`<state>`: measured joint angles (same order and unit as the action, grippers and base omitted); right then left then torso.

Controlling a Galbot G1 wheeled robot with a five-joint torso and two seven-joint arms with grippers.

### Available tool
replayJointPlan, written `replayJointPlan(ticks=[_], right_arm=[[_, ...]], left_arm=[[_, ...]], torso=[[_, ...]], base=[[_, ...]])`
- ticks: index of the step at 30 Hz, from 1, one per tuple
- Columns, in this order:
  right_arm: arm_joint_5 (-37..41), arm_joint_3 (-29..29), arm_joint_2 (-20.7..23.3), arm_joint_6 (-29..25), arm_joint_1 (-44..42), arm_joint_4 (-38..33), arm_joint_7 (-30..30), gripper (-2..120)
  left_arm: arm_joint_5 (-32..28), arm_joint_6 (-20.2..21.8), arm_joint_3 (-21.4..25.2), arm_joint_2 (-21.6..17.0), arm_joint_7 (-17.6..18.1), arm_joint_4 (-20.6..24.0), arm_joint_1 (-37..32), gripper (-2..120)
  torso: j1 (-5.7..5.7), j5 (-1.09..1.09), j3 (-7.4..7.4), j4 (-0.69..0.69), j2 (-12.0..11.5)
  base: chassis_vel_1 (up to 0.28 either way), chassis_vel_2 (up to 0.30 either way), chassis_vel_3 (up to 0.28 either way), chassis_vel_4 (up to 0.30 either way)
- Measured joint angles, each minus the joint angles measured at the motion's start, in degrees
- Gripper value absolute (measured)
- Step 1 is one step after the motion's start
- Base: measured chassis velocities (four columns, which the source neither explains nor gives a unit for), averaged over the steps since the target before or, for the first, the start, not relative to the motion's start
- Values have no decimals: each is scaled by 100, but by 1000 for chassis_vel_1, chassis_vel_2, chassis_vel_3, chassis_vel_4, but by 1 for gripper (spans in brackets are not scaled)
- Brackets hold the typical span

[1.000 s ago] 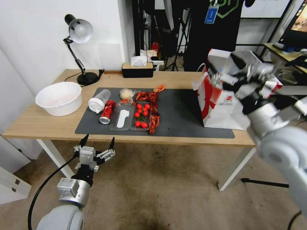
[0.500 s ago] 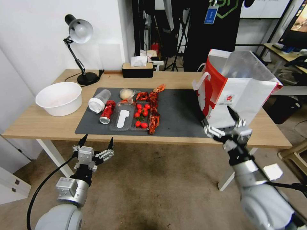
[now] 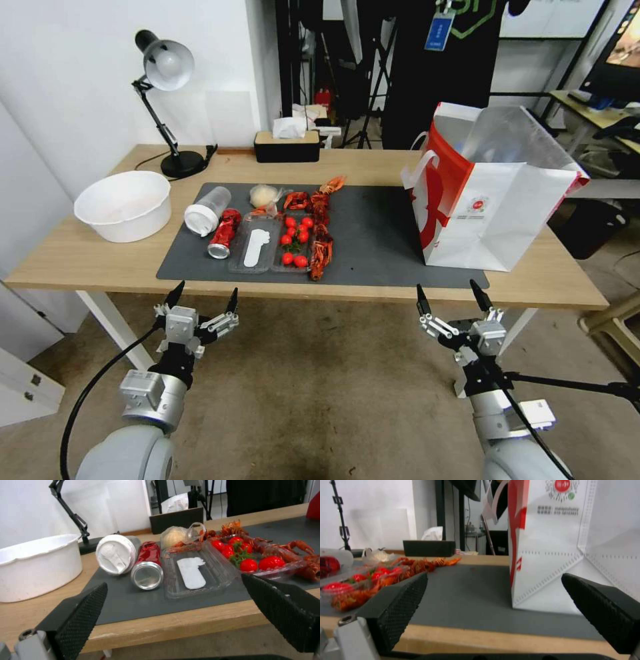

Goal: Pick up the trash from the table and place it into the takeout bag.

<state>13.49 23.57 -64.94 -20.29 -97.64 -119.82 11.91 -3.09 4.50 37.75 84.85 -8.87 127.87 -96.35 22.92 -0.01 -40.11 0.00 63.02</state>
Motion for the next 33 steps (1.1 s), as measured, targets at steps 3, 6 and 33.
replayJointPlan(ticks=[3,6,33], right_arm=[[-73,-62,-49,-38,-16,85,36,100],[-184,-174,-161,-130,-27,293,104,100],[-335,-122,-305,19,29,205,214,100]], left_arm=[[1,0,-1,-2,0,-6,2,100],[2,-4,-3,-20,0,-42,10,100],[-1555,92,-343,-1427,361,-1485,1825,100]], torso=[[0,0,0,0,0],[0,0,0,0,0],[1,0,0,-1,0]], base=[[0,0,0,0],[0,0,0,0],[0,0,0,0]])
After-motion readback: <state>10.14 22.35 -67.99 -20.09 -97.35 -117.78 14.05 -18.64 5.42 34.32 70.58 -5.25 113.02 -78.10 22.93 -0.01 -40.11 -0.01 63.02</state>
